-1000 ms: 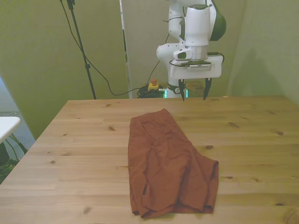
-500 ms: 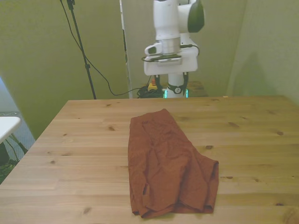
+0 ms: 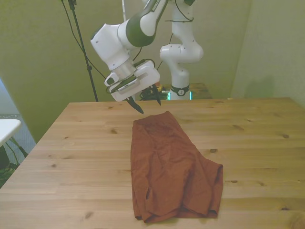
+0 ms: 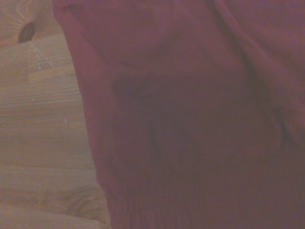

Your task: Unfold the shorts

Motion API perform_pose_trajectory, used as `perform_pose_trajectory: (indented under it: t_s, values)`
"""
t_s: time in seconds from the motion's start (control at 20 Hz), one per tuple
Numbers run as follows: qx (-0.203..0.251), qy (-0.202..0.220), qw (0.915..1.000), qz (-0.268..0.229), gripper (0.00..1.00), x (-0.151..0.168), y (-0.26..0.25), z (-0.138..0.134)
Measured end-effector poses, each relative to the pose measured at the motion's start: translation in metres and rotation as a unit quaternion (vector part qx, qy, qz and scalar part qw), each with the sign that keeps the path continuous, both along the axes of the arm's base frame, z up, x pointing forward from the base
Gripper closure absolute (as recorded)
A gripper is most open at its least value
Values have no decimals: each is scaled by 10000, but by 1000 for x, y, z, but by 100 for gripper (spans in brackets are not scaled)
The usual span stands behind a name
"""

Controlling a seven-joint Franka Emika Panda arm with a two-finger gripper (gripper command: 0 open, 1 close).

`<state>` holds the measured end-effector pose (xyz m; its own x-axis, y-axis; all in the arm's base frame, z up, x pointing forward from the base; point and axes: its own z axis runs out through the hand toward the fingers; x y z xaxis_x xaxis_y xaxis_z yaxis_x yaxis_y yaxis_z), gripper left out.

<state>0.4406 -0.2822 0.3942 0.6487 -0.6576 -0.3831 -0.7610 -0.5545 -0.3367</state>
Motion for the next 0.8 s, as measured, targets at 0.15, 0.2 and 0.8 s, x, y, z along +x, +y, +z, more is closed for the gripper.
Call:
perform_pose_trajectory:
  t_s: [0.15,0.2,0.8]
  values:
    - [272,107,9995,-86,0,5,-26,-9]
    - [333,144,9993,-130,0,7,-36,-13]
    - [570,295,9974,-333,0,21,-103,-35]
